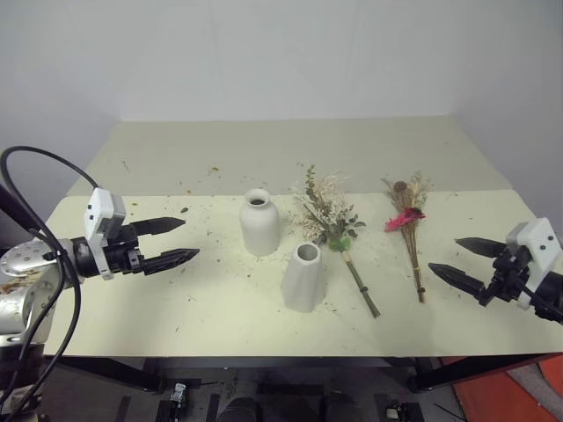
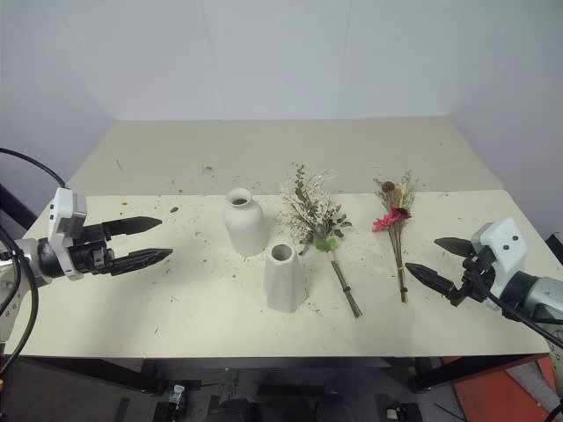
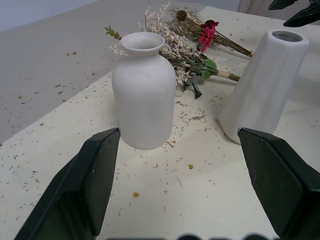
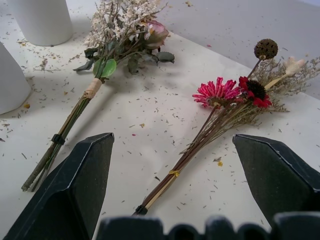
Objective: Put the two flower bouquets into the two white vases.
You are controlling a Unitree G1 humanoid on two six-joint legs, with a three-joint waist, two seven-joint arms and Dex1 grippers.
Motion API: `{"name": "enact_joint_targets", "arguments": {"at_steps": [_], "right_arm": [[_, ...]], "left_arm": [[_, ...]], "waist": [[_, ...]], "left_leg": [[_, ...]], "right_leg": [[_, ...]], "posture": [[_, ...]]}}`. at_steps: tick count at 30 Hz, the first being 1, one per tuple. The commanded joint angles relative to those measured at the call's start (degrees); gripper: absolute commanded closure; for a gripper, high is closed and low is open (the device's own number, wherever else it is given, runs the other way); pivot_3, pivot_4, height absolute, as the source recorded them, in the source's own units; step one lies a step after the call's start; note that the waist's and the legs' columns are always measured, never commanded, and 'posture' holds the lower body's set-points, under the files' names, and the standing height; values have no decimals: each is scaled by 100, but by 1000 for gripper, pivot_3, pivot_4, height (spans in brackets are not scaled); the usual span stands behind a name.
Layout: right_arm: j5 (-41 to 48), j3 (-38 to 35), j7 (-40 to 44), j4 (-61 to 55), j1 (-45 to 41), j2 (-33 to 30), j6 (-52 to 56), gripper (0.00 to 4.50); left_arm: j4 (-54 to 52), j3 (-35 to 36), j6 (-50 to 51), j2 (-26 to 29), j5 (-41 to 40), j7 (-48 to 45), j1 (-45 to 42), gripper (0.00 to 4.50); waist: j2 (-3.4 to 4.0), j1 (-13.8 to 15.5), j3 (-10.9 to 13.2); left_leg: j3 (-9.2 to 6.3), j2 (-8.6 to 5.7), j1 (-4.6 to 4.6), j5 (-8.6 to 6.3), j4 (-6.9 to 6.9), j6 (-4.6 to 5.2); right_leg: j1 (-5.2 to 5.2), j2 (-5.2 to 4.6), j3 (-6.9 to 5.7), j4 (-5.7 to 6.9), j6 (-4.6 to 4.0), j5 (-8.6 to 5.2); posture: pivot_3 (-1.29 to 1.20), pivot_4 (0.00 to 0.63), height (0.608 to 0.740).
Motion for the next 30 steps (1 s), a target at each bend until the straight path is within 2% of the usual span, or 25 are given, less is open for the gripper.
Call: {"name": "enact_joint_targets", "arguments": {"at_steps": [1,12,16,21,26,30], "right_arm": [[11,-143,-19,-95,-63,-83,-15,0],[-7,-157,-26,-47,-128,-78,-10,0],[-51,-2,-346,-8,-429,-121,387,0],[-90,649,-785,-54,-1106,-472,1798,0],[-156,1580,-1302,358,-2412,-397,3246,0],[-422,2311,-1464,1319,-3420,-232,4009,0]], "left_arm": [[-94,103,-102,5,-35,-12,12,407],[-83,98,-115,-15,-41,-17,5,407],[-37,45,-125,-52,-33,-19,-91,407],[49,-29,-137,-79,-5,-36,-256,407],[81,-112,-143,-150,-21,-24,-397,407],[-18,-123,-131,-206,-72,13,-357,407]], "waist": [[0,1,0],[0,-1,0],[0,-9,0],[0,-10,0],[0,-47,0],[0,-60,0]], "left_leg": [[0,0,0,0,0,0],[0,0,0,0,0,0],[0,0,1,0,0,0],[0,0,0,0,0,0],[2,-1,0,0,0,0],[0,-2,-8,0,-1,0]], "right_leg": [[0,0,0,0,0,0],[0,0,0,0,0,0],[0,0,0,1,0,0],[-1,0,1,2,-1,1],[-3,0,1,0,-2,1],[-11,-1,1,-2,-3,1]], "posture": [[0,150,740],[0,150,740],[0,150,740],[0,150,740],[0,150,740],[0,150,740]]}}
